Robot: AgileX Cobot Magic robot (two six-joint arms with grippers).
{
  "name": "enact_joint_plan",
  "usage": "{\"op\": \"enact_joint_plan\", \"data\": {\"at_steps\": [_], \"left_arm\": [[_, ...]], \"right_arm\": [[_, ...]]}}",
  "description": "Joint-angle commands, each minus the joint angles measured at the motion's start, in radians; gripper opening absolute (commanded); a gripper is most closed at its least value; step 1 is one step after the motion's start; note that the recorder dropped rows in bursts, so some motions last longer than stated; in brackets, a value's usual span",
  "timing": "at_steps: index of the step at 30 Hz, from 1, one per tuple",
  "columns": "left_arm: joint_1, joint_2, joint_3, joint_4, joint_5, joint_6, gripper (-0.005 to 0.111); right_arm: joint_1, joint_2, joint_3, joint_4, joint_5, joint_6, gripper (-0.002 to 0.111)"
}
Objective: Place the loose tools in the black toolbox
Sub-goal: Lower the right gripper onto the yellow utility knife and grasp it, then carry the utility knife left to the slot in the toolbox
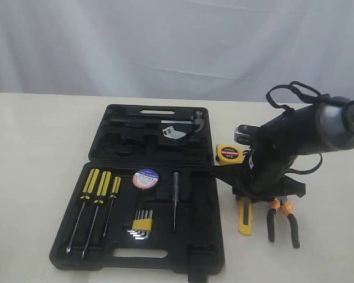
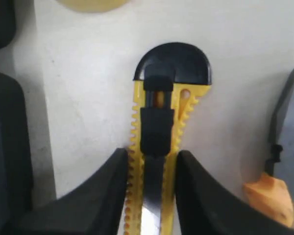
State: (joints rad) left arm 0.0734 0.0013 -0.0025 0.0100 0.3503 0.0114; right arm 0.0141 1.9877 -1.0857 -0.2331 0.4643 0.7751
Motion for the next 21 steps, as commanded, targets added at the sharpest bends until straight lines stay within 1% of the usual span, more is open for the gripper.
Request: {"op": "enact_joint_plan", "data": {"at_steps": [1, 6, 10, 16, 21], "left_arm": [[-0.005, -0.001, 0.003, -0.010, -0.008, -0.004, 0.000], [-0.005, -0.001, 0.003, -0.010, -0.008, -0.004, 0.000], [-0.005, -0.001, 0.003, -0.010, -0.008, -0.004, 0.000], [-0.005, -0.001, 0.003, -0.010, -0.008, -0.004, 0.000], [-0.005, -0.001, 0.003, -0.010, -0.008, -0.004, 0.000]], "right_arm": [[0.000, -0.004, 0.007, 0.007, 0.022, -0.037, -0.001], [0.000, -0.095, 0.006, 0.007, 0.062, -0.079, -0.001], [0.021, -0.184, 0.006, 0.007, 0.095, -0.139, -0.001], [0.079, -0.260, 0.006, 0.007, 0.118, -0.144, -0.001], [0.145, -0.253, 0.006, 0.007, 0.065, -0.125, -0.001]]}}
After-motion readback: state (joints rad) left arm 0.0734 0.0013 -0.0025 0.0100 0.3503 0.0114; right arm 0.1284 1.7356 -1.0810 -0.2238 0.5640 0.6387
